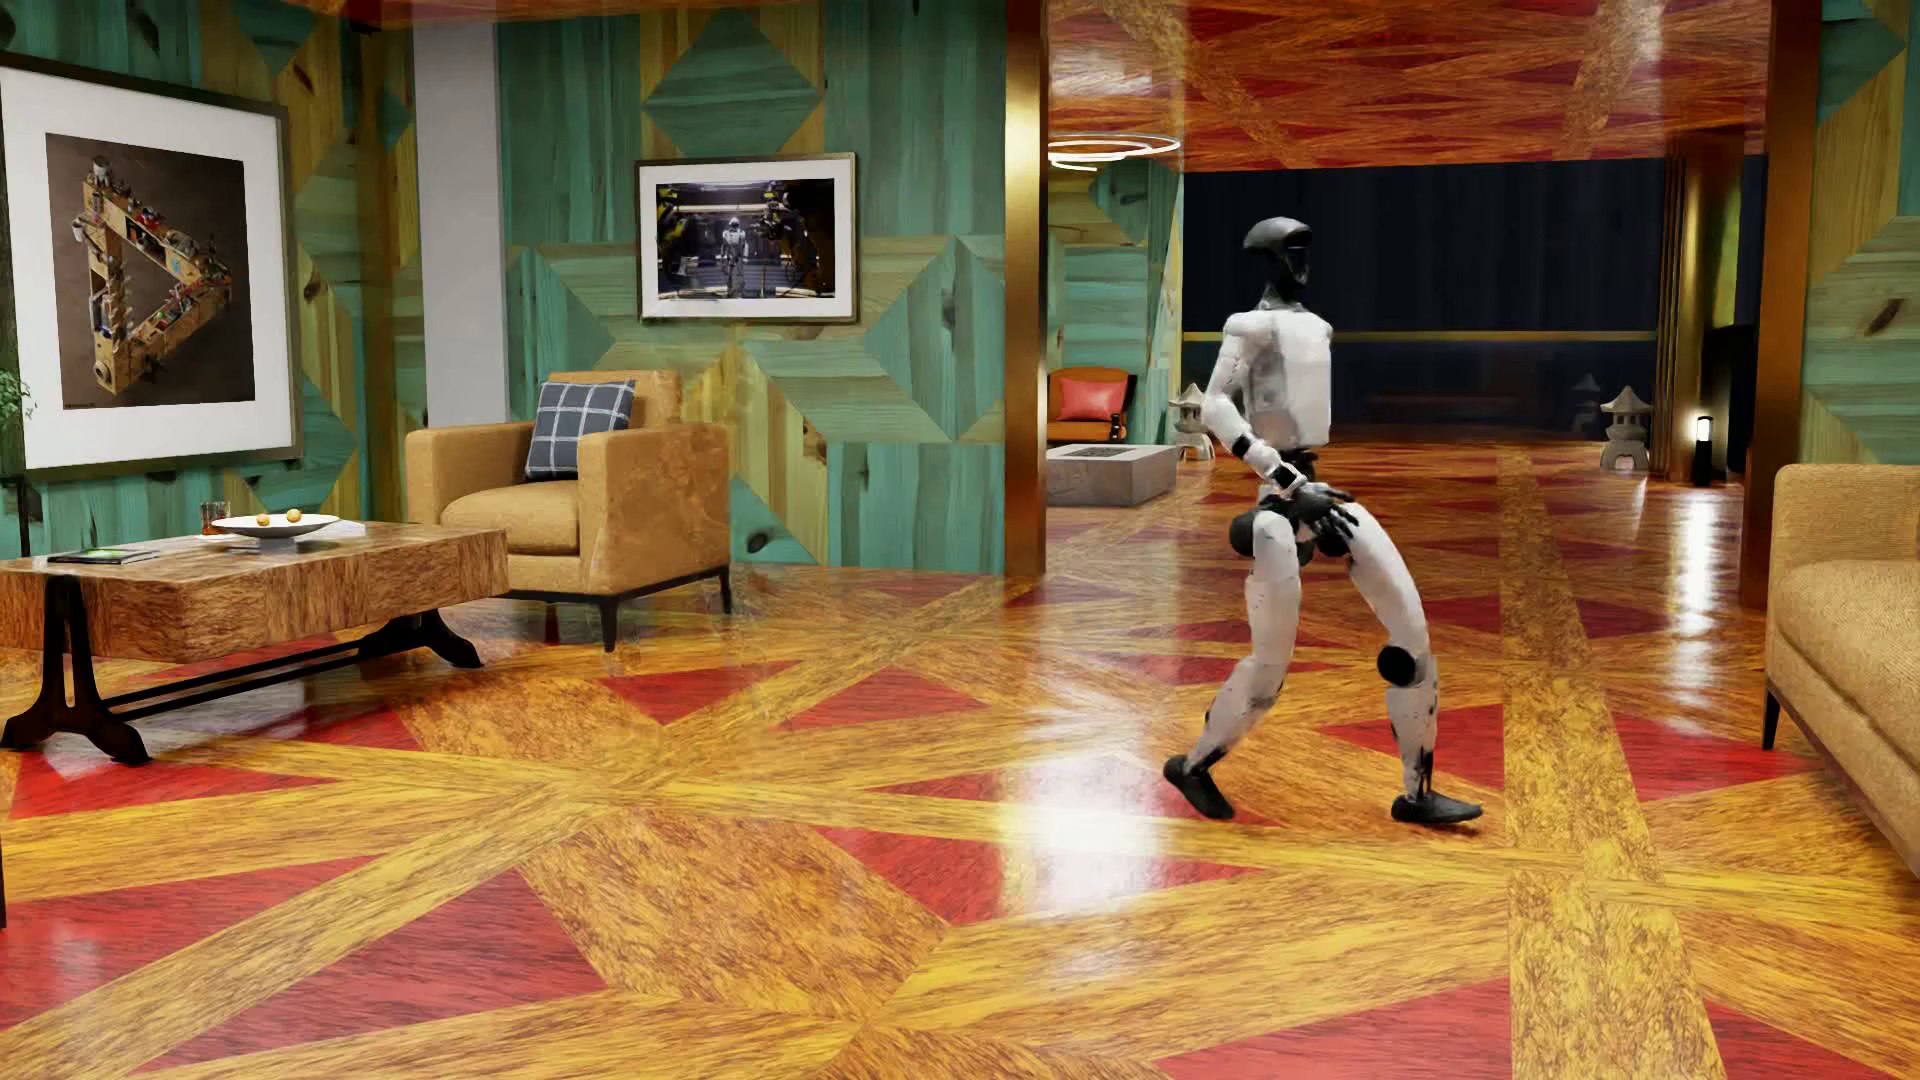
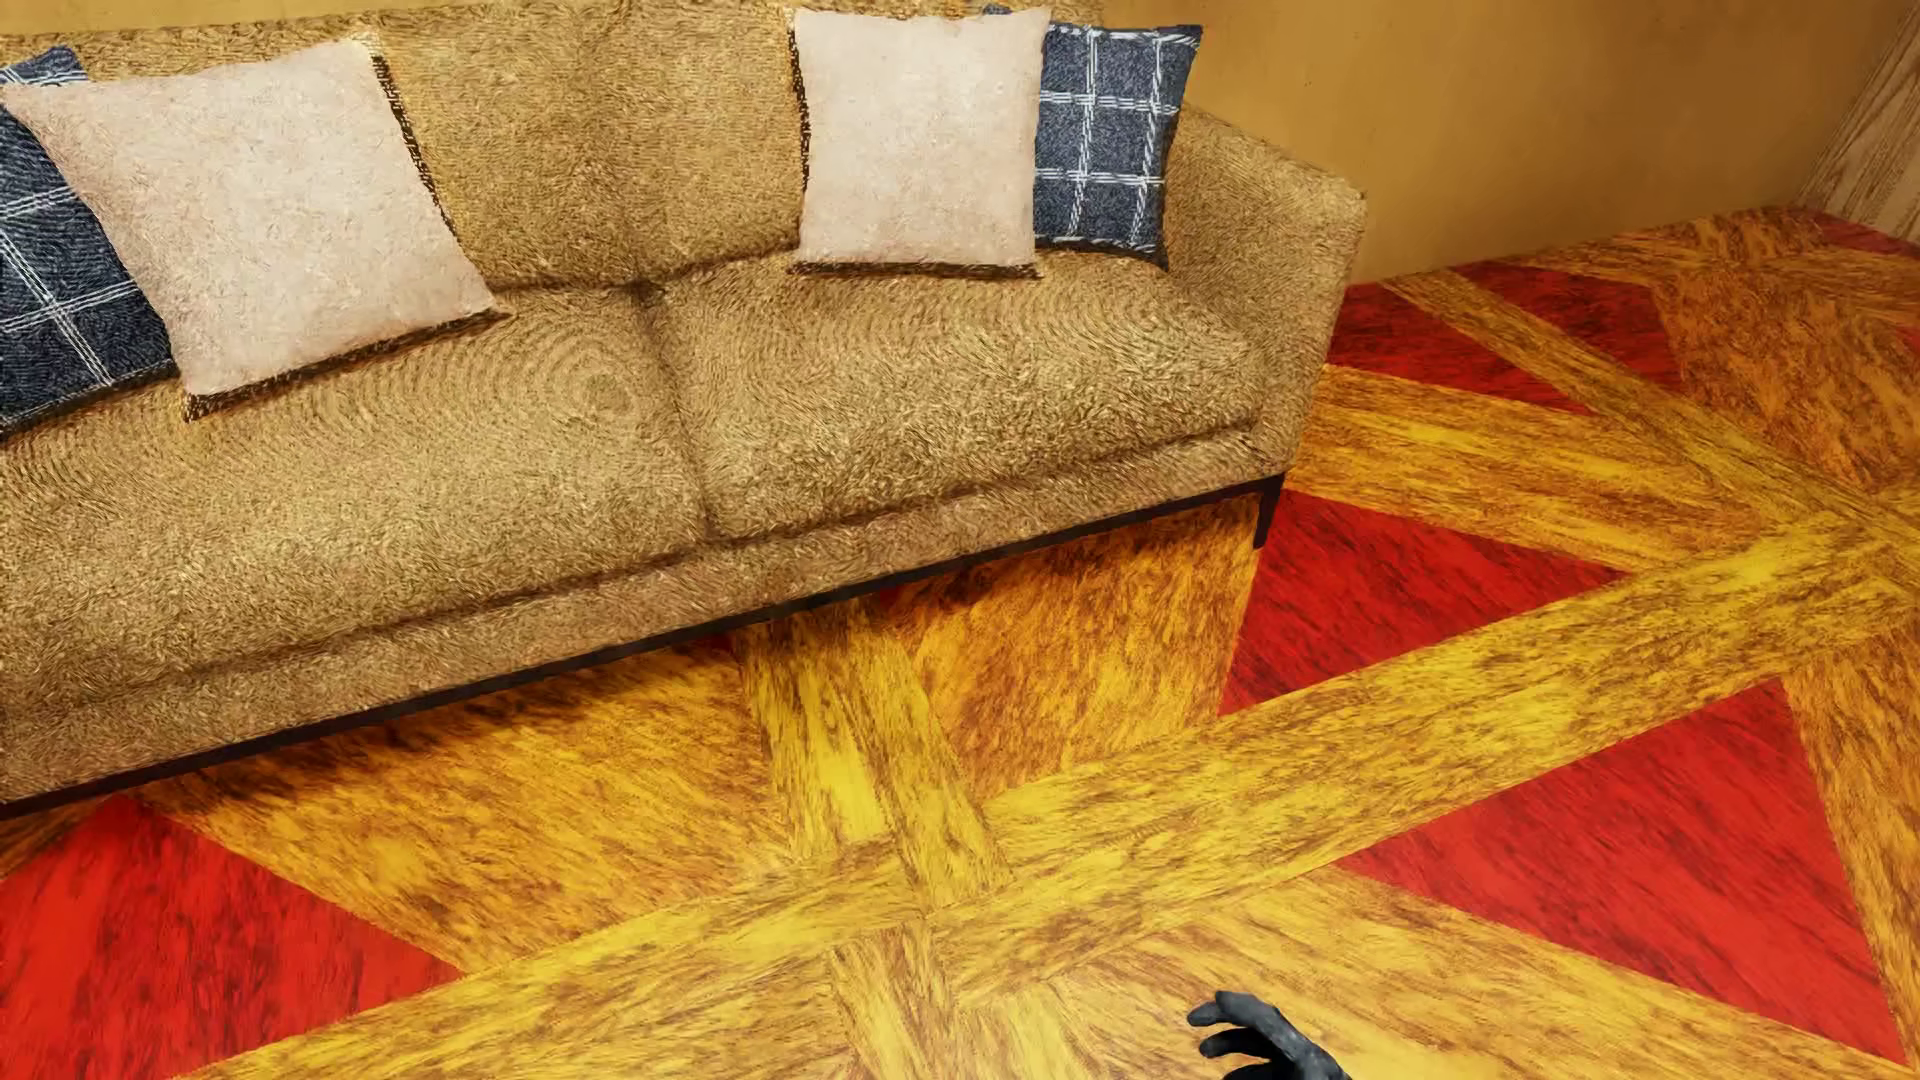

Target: Walk to coffeetable

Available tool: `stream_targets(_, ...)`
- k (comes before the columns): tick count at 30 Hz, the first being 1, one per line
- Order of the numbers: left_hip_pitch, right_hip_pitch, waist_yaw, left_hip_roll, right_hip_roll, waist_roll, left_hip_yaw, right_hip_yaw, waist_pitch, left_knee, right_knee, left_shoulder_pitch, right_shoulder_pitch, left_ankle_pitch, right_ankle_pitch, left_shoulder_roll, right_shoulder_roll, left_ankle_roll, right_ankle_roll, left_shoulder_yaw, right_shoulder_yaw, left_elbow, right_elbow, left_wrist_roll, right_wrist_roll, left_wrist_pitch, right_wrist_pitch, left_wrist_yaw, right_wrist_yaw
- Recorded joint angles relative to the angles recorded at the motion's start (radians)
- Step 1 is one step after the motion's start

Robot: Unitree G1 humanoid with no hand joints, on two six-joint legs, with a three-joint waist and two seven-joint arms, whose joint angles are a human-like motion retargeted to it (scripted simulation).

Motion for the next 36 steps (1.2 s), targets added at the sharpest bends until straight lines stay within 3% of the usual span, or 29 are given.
stream_targets(1, 0.013, 0.043, 0.029, 0.0, -0.049, 0.0, 0.0, 0.0, 0.004, 0.037, 0.021, 0.014, 0.013, 0.05, -0.003, 0.003, 0.001, 0.0, 0.0, -0.024, -0.013, -0.01, 0.0, 0.0, 0.0, 0.0, 0.0, 0.0, 0.0)
stream_targets(2, -0.039, 0.053, 0.043, 0.01, -0.079, 0.009, 0.0, 0.0, -0.023, 0.134, 0.037, 0.012, 0.028, 0.183, 0.011, 0.004, 0.004, 0.0, 0.0, -0.053, 0.004, 0.001, 0.018, 0.0, 0.0, 0.0, 0.0, 0.0, 0.0)
stream_targets(3, -0.055, 0.05, 0.043, -0.009, -0.145, -0.007, 0.0, 0.0, -0.031, 0.226, 0.079, 0.005, 0.068, 0.276, 0.045, -0.012, 0.035, 0.0, 0.0, -0.066, -0.06, 0.023, 0.039, 0.0, 0.0, 0.0, 0.0, 0.0, 0.0)
stream_targets(5, -0.055, 0.031, 0.017, -0.023, -0.174, -0.015, 0.0, 0.0, -0.004, 0.355, 0.196, -0.073, 0.036, 0.219, 0.175, -0.001, 0.072, 0.0, 0.0, -0.059, 0.01, 0.087, 0.255, 0.0, 0.0, 0.0, 0.0, 0.0, 0.0)
stream_targets(7, 0.015, -0.067, 0.017, -0.035, -0.205, -0.021, 0.0, 0.0, 0.018, 0.362, 0.274, -0.133, 0.014, 0.113, 0.407, 0.011, 0.063, 0.0, 0.0, -0.045, 0.144, 0.033, 0.412, 0.0, 0.0, 0.0, 0.0, 0.0, 0.0)
stream_targets(8, 0.057, -0.099, -0.003, -0.029, -0.205, -0.02, 0.0, 0.0, 0.03, 0.348, 0.247, -0.157, 0.02, 0.092, 0.466, 0.027, 0.061, 0.0, 0.0, -0.021, 0.172, -0.014, 0.457, 0.0, 0.0, 0.0, 0.0, 0.0, 0.0)
stream_targets(9, 0.086, -0.119, -0.043, -0.025, -0.197, -0.013, 0.0, 0.0, 0.039, 0.331, 0.204, -0.173, 0.038, 0.071, 0.514, 0.045, 0.054, 0.0, 0.0, -0.002, 0.184, -0.066, 0.485, 0.0, 0.0, 0.0, 0.0, 0.0, 0.0)
stream_targets(11, 0.13, -0.198, -0.07, -0.035, -0.204, -0.02, 0.0, 0.0, 0.038, 0.305, 0.201, -0.199, 0.099, 0.034, 0.795, 0.084, 0.028, 0.0, 0.0, 0.092, 0.153, -0.161, 0.482, 0.0, 0.0, 0.0, 0.0, 0.0, 0.0)
stream_targets(12, 0.158, -0.222, -0.067, -0.042, -0.215, -0.029, 0.0, 0.0, 0.03, 0.294, 0.187, -0.201, 0.116, 0.014, 0.809, 0.101, 0.015, 0.0, 0.0, 0.145, 0.145, -0.184, 0.48, 0.0, 0.0, 0.0, 0.0, 0.0, 0.0)
stream_targets(14, 0.199, -0.213, -0.088, -0.049, -0.228, -0.04, 0.0, 0.0, 0.027, 0.29, 0.134, -0.202, 0.14, -0.011, 0.809, 0.107, -0.001, 0.0, 0.0, 0.307, 0.104, -0.188, 0.474, 0.0, 0.0, 0.0, 0.0, 0.0, 0.0)
stream_targets(15, 0.214, -0.199, -0.105, -0.047, -0.23, -0.05, 0.0, 0.0, 0.031, 0.292, 0.098, -0.204, 0.147, -0.022, 0.809, 0.116, -0.034, 0.0, 0.0, 0.366, 0.161, -0.184, 0.417, 0.0, 0.0, 0.0, 0.0, 0.0, 0.0)
stream_targets(16, 0.222, -0.216, -0.102, -0.048, -0.241, -0.06, 0.0, 0.0, 0.026, 0.293, 0.08, -0.215, 0.139, -0.038, 0.812, 0.123, -0.019, 0.0, 0.0, 0.424, 0.11, -0.168, 0.449, 0.0, 0.0, 0.0, 0.0, 0.0, 0.0)
stream_targets(17, 0.236, -0.226, -0.103, -0.045, -0.245, -0.06, 0.0, 0.0, 0.024, 0.301, 0.064, -0.224, 0.138, -0.05, 0.813, 0.13, -0.033, 0.0, 0.0, 0.429, 0.115, -0.147, 0.448, 0.0, 0.0, 0.0, 0.0, 0.0, 0.0)
stream_targets(22, 0.255, -0.272, -0.168, -0.021, -0.232, -0.052, 0.0, 0.0, 0.036, 0.313, 0.002, -0.237, 0.098, -0.104, 0.646, 0.166, -0.04, 0.0, 0.0, 0.375, 0.054, -0.107, 0.408, 0.0, 0.0, 0.0, 0.0, 0.0, 0.0)
stream_targets(26, 0.262, -0.341, -0.191, -0.002, -0.224, -0.057, 0.0, 0.0, 0.047, 0.302, -0.031, -0.226, 0.098, -0.08, 0.536, 0.154, -0.033, 0.0, 0.0, 0.35, 0.038, -0.162, 0.361, 0.0, 0.0, 0.0, 0.0, 0.0, 0.0)
stream_targets(31, 0.279, -0.449, -0.252, 0.003, -0.19, -0.05, 0.0, 0.0, 0.083, 0.248, -0.033, -0.287, 0.099, -0.092, 0.521, 0.141, -0.01, 0.0, 0.0, 0.253, 0.066, -0.193, 0.391, 0.0, 0.0, 0.0, 0.0, 0.0, 0.0)
stream_targets(34, 0.265, -0.5, -0.253, 0.012, -0.191, -0.064, 0.0, 0.0, 0.098, 0.259, -0.042, -0.33, 0.136, -0.101, 0.437, 0.157, 0.011, 0.0, 0.0, 0.228, 0.125, -0.296, 0.407, 0.0, 0.0, 0.0, 0.0, 0.0, 0.0)
stream_targets(36, 0.265, -0.511, -0.259, 0.036, -0.198, -0.052, 0.0, 0.0, 0.106, 0.281, -0.044, -0.34, 0.154, -0.115, 0.353, 0.157, 0.02, 0.0, 0.0, 0.2, 0.172, -0.362, 0.421, 0.0, 0.0, 0.0, 0.0, 0.0, 0.0)
